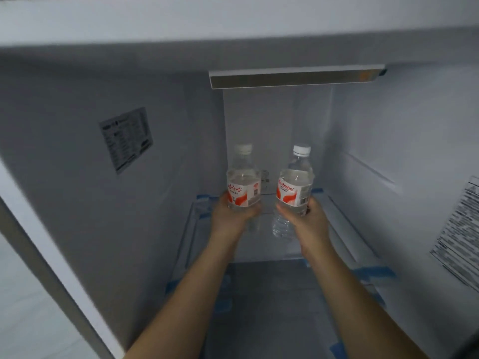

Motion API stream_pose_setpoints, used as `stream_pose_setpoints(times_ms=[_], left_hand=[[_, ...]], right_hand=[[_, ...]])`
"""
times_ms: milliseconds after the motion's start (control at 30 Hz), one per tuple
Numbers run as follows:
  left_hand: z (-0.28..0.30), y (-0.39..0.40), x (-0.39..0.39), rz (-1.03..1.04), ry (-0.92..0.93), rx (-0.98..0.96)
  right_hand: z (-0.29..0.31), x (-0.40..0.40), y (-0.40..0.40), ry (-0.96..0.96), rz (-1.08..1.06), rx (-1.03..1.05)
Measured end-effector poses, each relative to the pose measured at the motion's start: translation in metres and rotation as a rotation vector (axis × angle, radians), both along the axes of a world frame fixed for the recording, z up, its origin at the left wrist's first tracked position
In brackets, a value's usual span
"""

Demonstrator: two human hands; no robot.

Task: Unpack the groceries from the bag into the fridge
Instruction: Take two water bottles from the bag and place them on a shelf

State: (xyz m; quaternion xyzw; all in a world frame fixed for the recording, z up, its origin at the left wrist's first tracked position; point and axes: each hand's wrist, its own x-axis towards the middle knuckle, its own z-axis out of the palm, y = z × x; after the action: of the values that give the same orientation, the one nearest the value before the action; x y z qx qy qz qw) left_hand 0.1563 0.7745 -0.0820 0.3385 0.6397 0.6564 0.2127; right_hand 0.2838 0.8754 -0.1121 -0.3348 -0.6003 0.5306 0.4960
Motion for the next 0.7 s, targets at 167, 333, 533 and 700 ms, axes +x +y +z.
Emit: stream_pose_setpoints(times_ms=[167,333,533,700], left_hand=[[-0.011,0.019,-0.021,0.049,0.014,-0.031],[-0.02,0.03,-0.024,0.028,0.065,-0.049],[-0.023,0.039,-0.025,-0.011,0.166,-0.006],[-0.026,0.042,-0.027,-0.03,0.267,0.003]], right_hand=[[-0.006,-0.012,0.014,-0.015,0.014,0.011],[-0.004,-0.021,0.02,-0.022,0.057,0.049],[-0.013,-0.024,0.036,-0.077,0.098,0.042],[-0.015,-0.021,0.045,-0.109,0.187,0.014]])
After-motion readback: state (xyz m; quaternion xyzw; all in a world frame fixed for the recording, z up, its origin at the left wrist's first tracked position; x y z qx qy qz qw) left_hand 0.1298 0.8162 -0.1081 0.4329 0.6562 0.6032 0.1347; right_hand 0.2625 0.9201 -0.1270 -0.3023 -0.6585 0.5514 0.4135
